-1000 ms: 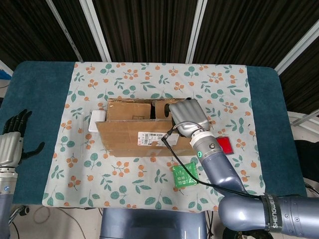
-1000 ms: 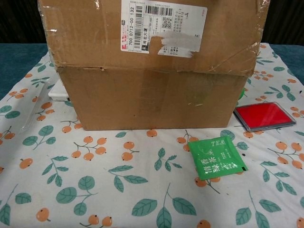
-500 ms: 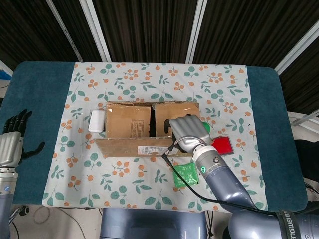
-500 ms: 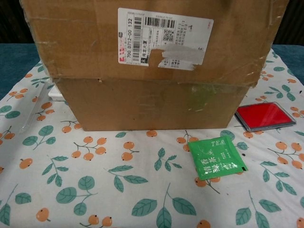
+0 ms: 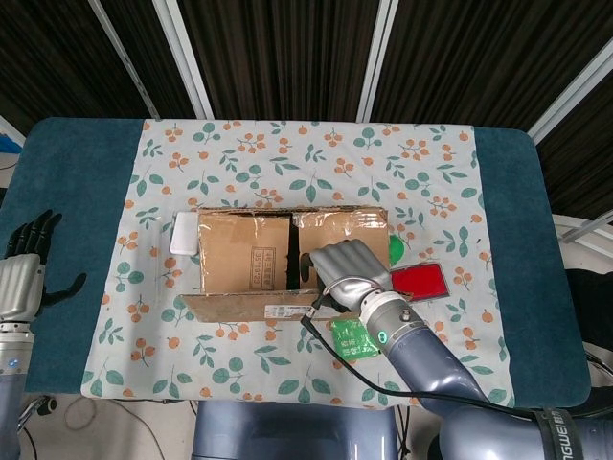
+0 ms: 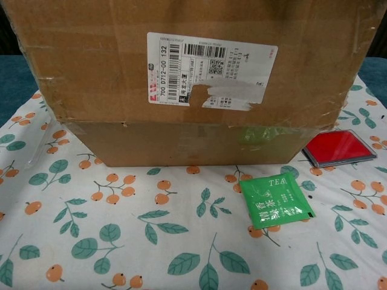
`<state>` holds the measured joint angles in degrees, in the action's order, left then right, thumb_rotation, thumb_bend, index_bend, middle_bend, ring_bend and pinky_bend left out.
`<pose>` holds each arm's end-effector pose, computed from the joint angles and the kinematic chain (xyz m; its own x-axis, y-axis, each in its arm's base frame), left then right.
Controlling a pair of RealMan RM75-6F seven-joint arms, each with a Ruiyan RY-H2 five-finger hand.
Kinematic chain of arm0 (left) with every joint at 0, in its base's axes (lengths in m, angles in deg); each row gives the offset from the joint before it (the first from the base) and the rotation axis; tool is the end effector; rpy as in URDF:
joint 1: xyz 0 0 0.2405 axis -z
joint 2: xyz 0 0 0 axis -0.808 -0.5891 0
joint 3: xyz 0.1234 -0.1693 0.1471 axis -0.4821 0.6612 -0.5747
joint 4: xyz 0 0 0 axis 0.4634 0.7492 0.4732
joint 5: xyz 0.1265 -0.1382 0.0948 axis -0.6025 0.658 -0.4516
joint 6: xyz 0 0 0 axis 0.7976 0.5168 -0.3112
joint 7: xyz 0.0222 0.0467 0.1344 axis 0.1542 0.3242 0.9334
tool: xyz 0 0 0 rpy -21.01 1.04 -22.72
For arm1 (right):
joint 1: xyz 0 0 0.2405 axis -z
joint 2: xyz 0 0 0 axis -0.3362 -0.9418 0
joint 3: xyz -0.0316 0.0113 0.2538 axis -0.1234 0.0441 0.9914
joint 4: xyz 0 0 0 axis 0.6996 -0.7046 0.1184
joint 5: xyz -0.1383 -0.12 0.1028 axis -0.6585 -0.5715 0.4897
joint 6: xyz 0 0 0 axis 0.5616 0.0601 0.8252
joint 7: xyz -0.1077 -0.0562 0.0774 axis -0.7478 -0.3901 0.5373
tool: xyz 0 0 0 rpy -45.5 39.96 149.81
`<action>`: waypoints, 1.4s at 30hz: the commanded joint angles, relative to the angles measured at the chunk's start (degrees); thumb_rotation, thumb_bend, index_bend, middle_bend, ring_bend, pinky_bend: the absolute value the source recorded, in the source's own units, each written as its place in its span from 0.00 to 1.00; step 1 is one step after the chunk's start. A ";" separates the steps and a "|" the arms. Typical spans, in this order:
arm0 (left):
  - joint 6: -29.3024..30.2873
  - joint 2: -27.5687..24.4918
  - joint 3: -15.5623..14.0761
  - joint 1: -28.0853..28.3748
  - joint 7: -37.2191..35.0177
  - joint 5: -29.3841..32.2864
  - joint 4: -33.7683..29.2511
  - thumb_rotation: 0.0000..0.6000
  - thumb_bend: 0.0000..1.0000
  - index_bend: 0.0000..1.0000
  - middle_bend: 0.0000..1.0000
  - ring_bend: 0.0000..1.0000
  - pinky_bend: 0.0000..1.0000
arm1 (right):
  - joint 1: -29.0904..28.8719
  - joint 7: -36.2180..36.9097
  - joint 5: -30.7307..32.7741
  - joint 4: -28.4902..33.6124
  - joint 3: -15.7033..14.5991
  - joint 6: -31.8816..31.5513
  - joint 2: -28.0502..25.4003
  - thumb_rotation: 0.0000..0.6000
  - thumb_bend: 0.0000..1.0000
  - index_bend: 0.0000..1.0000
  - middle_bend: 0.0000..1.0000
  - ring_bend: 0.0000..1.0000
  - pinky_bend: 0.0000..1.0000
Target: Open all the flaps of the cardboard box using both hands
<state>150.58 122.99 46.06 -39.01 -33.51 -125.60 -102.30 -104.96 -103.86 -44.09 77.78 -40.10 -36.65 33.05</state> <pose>-0.2879 0.2601 0.1510 0.2596 -0.0598 0.9639 0.9656 0.0301 -0.2582 0.0637 -0.2894 0.1457 0.4286 -0.5200 0.7389 -0.8963 -0.3474 0.2754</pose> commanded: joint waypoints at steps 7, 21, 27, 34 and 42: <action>-0.27 0.05 0.06 0.04 -0.09 0.22 0.11 1.00 0.24 0.00 0.00 0.00 0.00 | -2.19 0.84 0.04 0.00 -0.68 0.02 0.26 1.00 1.00 0.40 0.60 0.58 0.29; -0.43 0.00 0.13 0.03 -0.30 0.29 0.20 1.00 0.24 0.00 0.00 0.00 0.00 | -6.27 1.25 2.70 0.00 -0.47 0.26 -1.59 1.00 1.00 0.40 0.58 0.56 0.29; -0.49 -0.04 0.14 0.02 -0.32 0.32 0.15 1.00 0.24 0.00 0.00 0.00 0.00 | -7.13 1.59 4.24 0.00 -0.65 0.92 -2.56 1.00 1.00 0.40 0.58 0.56 0.29; -0.43 -0.05 0.11 0.00 -0.29 0.16 0.18 1.00 0.24 0.00 0.00 0.00 0.00 | -7.58 0.39 4.52 0.00 -2.04 1.46 -3.80 1.00 1.00 0.40 0.56 0.55 0.29; 0.12 -0.16 0.18 0.00 0.17 -0.35 0.03 1.00 0.24 0.00 0.00 0.00 0.00 | 0.43 0.66 -11.30 0.00 -8.01 -9.75 -2.98 1.00 0.82 0.37 0.41 0.40 0.29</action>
<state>150.63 122.83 46.23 -39.02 -33.43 -125.91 -102.25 -109.32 -103.76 -47.49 77.78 -44.91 -40.70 29.56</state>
